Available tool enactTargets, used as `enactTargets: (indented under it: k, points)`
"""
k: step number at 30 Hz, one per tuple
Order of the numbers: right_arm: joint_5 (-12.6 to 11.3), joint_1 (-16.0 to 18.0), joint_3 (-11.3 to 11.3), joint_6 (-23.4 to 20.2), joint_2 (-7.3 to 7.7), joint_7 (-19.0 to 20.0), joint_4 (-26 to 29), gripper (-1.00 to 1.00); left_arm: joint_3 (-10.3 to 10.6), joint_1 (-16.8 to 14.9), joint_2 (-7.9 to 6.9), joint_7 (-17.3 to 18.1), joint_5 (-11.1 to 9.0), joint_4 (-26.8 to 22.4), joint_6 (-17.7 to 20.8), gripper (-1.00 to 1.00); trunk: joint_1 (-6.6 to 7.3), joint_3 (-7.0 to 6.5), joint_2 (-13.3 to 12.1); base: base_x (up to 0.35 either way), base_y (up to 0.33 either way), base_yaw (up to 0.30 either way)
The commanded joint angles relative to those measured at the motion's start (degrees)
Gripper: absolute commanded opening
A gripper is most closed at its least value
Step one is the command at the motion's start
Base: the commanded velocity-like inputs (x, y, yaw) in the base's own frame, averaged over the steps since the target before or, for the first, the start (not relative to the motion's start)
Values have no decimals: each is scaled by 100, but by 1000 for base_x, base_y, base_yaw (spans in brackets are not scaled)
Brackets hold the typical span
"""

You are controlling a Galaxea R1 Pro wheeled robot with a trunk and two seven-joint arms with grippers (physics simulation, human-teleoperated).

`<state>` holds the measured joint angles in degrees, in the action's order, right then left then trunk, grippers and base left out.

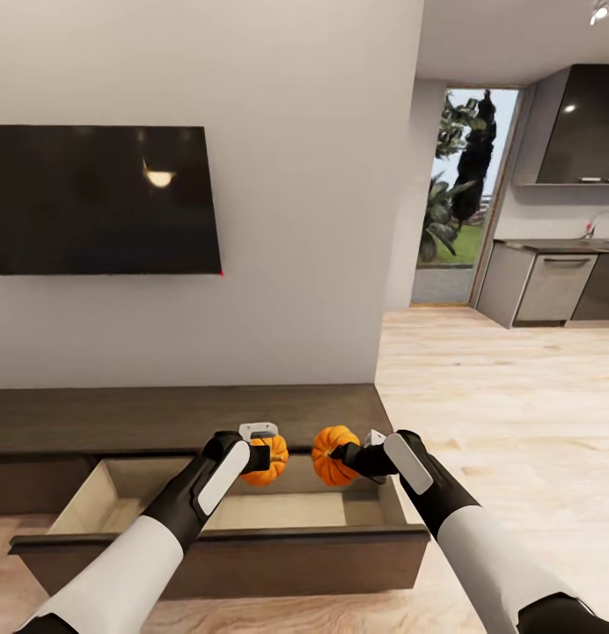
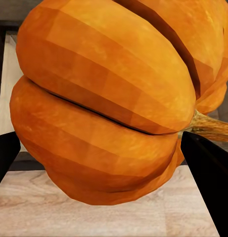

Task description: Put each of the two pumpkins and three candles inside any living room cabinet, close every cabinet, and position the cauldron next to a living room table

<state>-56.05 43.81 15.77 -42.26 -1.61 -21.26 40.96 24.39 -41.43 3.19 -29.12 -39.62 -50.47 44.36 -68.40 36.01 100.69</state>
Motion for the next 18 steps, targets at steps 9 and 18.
enactTargets:
  k: [9,18]
  points:
    - [-87,5,14,7,5,-74,9,-100,13,-5,-2,-51,-56,-5,2,-100,-198,168,366,0,0,0]
    - [-90,5,13,7,10,-64,9,-100,13,-5,-2,-50,-56,-6,2,-100,-395,329,727,0,0,0]
